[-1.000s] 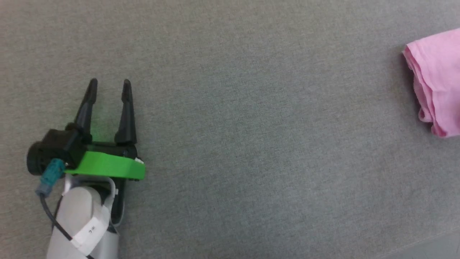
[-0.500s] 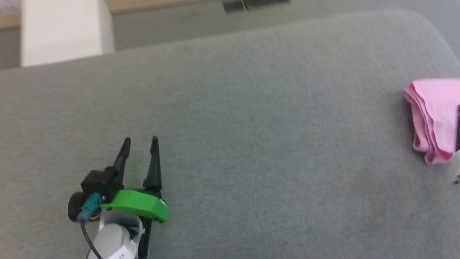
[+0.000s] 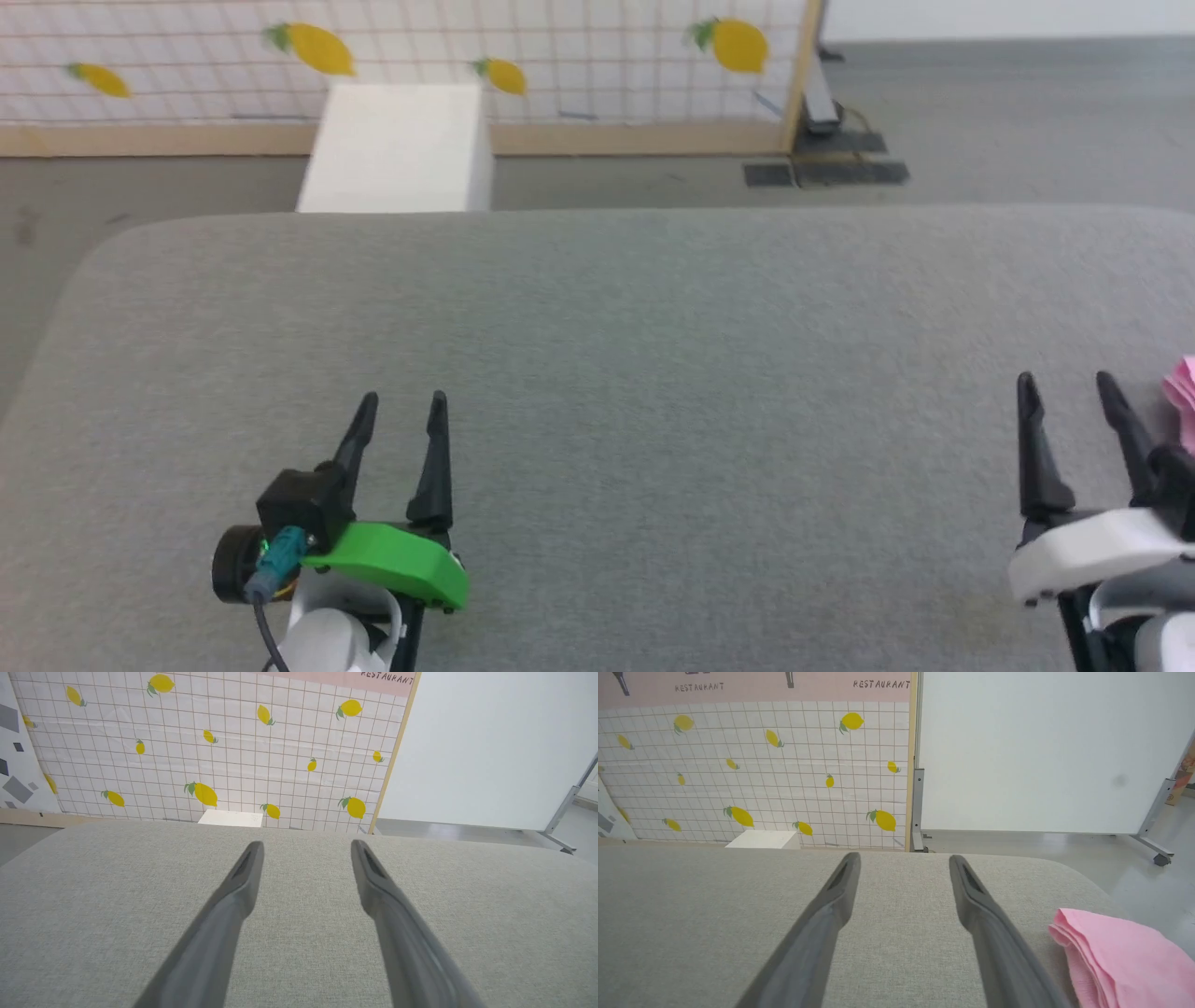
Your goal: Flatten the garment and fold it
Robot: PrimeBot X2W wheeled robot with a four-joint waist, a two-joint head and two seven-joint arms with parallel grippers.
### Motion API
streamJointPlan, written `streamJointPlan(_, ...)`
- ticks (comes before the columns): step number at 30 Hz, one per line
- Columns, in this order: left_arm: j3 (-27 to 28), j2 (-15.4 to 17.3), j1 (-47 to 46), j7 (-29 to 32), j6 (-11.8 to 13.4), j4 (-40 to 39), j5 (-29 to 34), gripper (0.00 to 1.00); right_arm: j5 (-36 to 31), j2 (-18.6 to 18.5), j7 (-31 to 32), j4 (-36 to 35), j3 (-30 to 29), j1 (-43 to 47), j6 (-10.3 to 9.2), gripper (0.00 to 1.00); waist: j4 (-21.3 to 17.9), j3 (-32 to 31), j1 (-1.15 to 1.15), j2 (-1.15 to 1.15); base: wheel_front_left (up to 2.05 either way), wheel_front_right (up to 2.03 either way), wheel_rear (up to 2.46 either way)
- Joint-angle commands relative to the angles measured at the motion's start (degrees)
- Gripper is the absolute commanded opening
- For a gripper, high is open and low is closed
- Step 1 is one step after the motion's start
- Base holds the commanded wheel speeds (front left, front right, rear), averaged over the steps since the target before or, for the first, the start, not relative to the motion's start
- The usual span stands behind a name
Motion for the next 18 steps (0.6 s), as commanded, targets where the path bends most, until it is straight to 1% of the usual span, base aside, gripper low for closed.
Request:
streamJointPlan(1, -0.3, -0.3, 0.9, -0.2, -0.2, 0.2, -0.2, 1.00, 0.2, 0.7, -0.8, -1.2, 0.3, 1.5, -0.10, 1.00, 3.8, -3.6, 0.00, 0.00, 0.00, 0.00, 0.00)
streamJointPlan(8, -1.1, -0.4, 1.7, -0.2, -0.6, 0.7, -0.6, 1.00, -0.2, 2.2, -1.5, -3.8, 3.0, 6.7, -0.10, 1.00, 4.2, -4.7, 0.00, 0.00, 0.00, 0.00, 0.00)
streamJointPlan(18, -1.4, -0.6, 3.2, -0.2, -0.3, 1.2, -0.9, 1.00, 1.9, 2.3, -1.7, -3.1, 5.4, 9.5, -0.10, 1.00, 2.5, -5.5, 0.00, 0.00, 0.00, 0.00, 0.00)
